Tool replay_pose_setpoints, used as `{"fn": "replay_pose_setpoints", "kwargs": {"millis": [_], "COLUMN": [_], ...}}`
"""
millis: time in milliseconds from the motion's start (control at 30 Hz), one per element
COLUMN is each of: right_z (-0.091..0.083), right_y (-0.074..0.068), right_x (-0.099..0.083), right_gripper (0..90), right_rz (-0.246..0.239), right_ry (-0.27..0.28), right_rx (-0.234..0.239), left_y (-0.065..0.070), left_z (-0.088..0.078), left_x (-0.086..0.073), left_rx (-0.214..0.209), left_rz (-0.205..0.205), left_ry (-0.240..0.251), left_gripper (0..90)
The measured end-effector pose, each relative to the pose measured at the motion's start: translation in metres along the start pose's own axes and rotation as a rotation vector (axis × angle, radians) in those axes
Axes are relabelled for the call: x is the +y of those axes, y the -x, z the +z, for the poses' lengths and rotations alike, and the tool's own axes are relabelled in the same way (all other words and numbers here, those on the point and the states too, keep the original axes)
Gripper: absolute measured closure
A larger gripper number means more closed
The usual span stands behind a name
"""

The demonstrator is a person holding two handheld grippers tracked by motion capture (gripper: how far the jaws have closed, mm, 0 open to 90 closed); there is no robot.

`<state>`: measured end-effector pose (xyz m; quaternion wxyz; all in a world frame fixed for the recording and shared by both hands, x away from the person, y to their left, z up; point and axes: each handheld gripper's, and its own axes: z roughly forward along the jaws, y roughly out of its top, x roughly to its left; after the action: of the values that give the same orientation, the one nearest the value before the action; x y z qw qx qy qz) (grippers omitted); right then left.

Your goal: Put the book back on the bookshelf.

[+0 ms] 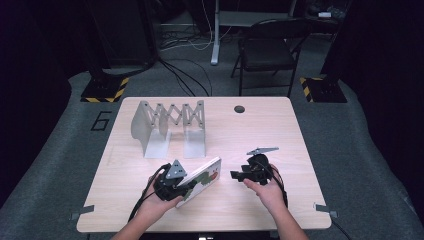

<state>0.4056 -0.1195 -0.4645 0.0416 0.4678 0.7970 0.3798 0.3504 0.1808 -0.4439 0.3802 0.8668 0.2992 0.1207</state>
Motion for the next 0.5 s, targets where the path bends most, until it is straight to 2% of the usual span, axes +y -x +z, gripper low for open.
{"fn": "replay_pose_setpoints", "kwargs": {"millis": [433,500], "right_z": [-0.001,-0.002], "right_y": [0.003,0.002], "right_x": [-0.001,-0.002], "right_gripper": [41.3,41.3], "right_rz": [0.008,0.024], "right_ry": [0.010,-0.003], "right_rx": [-0.002,-0.003], "left_y": [-0.010,-0.011], "left_z": [-0.010,-0.011], "left_x": [0.010,0.012], "left_rx": [0.016,0.021], "left_rz": [-0.014,-0.012], "left_ry": [0.016,0.011], "left_gripper": [75.9,75.9]}}
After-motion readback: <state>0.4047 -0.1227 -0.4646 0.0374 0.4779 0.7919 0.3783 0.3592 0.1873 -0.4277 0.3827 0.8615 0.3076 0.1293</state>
